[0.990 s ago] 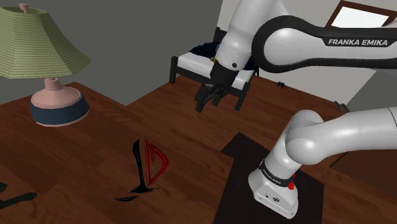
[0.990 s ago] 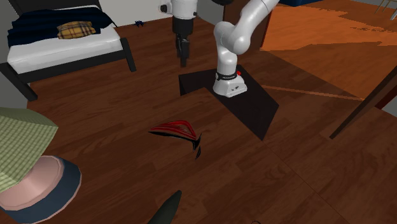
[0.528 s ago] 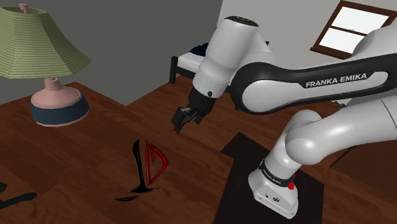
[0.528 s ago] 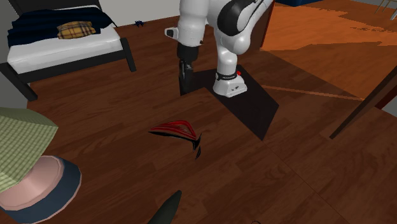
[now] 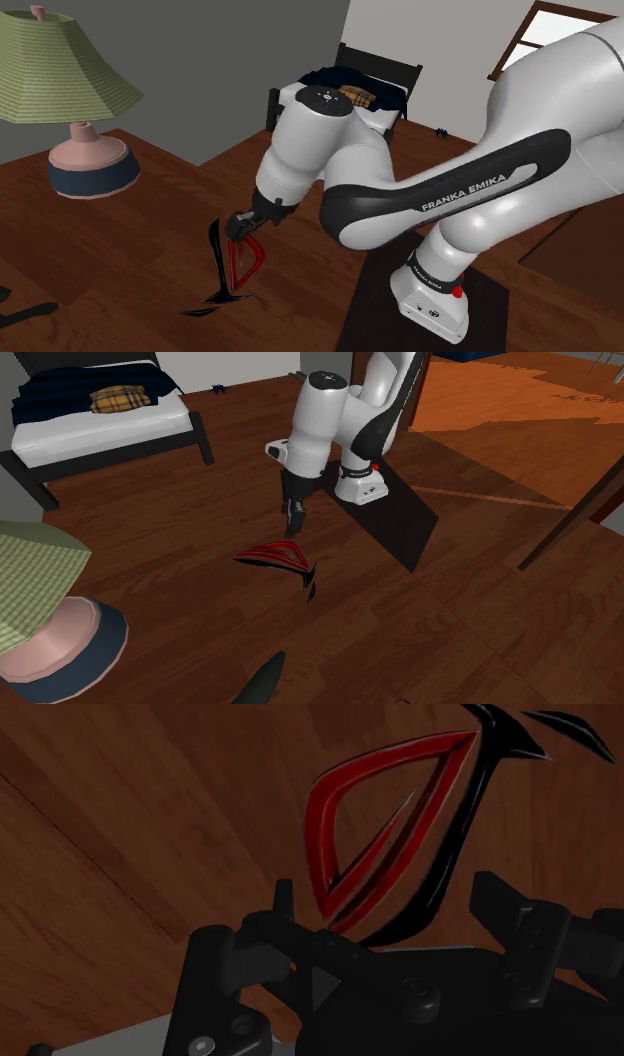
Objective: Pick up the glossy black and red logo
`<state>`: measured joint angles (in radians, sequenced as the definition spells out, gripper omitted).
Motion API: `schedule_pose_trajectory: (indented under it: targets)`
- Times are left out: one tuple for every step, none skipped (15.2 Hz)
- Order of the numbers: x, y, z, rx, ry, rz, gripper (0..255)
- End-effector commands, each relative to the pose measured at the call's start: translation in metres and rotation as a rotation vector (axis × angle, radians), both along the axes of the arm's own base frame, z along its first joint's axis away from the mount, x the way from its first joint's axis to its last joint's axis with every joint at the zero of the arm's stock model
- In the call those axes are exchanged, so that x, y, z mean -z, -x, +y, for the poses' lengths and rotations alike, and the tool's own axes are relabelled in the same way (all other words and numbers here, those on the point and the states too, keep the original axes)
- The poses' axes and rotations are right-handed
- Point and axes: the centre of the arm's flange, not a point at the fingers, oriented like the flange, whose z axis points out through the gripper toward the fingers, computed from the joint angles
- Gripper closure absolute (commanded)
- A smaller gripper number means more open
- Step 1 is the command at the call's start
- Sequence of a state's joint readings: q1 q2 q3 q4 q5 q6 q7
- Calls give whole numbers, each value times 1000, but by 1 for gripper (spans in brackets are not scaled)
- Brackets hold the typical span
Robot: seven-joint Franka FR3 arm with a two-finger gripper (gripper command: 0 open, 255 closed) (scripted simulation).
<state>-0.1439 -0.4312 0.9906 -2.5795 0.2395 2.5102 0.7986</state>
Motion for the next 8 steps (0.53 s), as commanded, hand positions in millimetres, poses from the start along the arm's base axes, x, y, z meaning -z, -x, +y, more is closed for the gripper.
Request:
schedule_pose_trajectory:
  targets:
    - [18,-1,22,11,4,-20,0]
    - [27,-4,32,17,9,-30,0]
    - [36,-6,43,23,14,-39,0]
    - [45,-9,53,28,18,-49,0]
    - [46,-9,54,29,19,-50,0]
    - [51,-9,54,29,19,-50,0]
    - [57,-9,54,29,19,-50,0]
    - [62,-9,54,29,19,-50,0]
